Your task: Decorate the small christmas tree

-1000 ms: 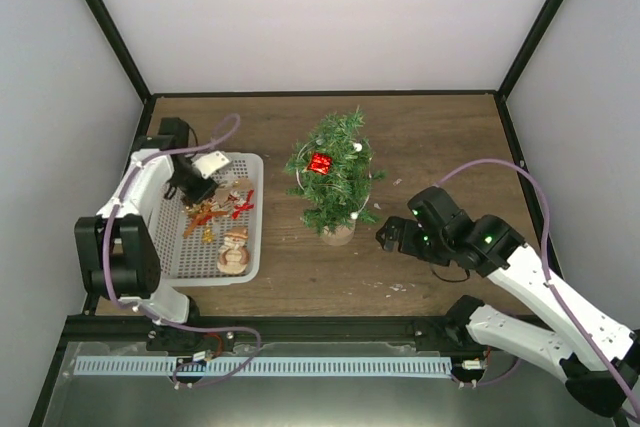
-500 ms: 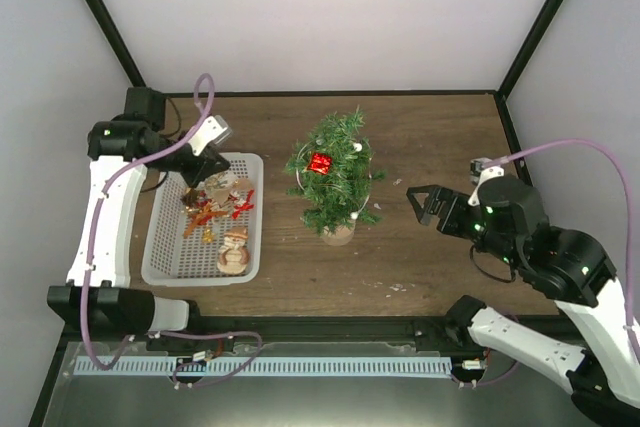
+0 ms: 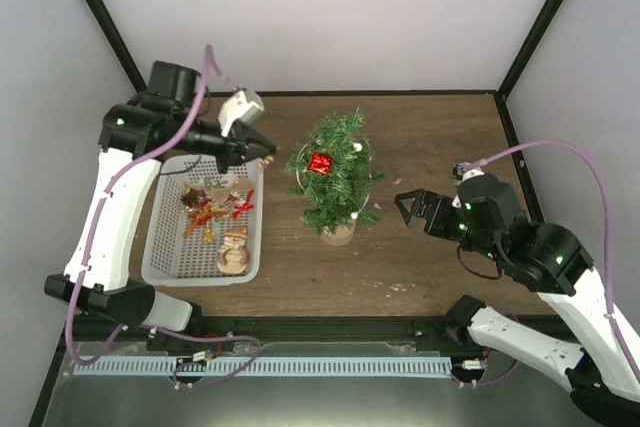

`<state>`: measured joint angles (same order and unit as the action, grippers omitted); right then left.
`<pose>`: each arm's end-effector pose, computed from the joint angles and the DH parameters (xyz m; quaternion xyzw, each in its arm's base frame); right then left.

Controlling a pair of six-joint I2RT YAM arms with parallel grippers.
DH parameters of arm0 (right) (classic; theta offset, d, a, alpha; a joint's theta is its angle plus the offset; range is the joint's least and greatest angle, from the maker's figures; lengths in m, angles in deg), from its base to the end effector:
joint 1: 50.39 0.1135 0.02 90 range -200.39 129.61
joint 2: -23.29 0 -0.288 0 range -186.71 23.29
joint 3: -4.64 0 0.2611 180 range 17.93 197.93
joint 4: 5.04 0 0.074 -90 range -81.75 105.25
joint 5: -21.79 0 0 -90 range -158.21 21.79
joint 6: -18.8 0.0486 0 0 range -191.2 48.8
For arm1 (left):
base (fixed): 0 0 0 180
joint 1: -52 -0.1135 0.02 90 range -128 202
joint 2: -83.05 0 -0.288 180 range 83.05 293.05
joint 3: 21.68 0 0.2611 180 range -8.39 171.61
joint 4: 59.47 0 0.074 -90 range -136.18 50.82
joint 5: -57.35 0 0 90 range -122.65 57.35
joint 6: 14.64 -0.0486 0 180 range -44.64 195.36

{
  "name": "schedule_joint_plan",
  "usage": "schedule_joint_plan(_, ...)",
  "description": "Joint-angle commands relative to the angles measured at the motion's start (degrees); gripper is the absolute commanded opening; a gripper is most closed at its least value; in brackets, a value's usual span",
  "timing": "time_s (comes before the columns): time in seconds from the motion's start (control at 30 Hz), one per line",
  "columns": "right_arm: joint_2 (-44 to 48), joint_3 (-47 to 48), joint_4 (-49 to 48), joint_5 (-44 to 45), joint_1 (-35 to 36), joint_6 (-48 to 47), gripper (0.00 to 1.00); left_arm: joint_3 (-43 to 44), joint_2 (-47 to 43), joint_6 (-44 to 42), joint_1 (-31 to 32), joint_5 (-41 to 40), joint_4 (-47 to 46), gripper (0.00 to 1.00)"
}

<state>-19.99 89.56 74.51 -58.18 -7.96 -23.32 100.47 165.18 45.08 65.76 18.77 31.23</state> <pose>0.0807 0.0623 0.4096 0.0809 0.8922 0.2547 0.3641 0.2305 -0.0956 0.4860 0.4534 0.7319 -0.3607 0.3587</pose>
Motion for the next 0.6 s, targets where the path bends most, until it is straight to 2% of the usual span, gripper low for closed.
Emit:
schedule_joint_plan(0.0, 0.6, -1.1, -1.6, -1.6, -0.3, 2.1, 0.97, -2.5, -3.2, -1.3, 10.5, -3.9, -0.1, 0.0)
schedule_joint_plan(0.33, 1.9, -3.5, -2.3, -2.4, -0.3, 4.5, 0.97, -12.8, -7.4, -9.8, 32.3, -34.2, -4.1, 0.0)
schedule_joint_plan(0.57, 2.7, -4.8, -2.8, -2.5, -0.3, 5.6, 0.97, -14.4, -5.5, -9.4, 39.7, -47.3, -10.0, 0.0)
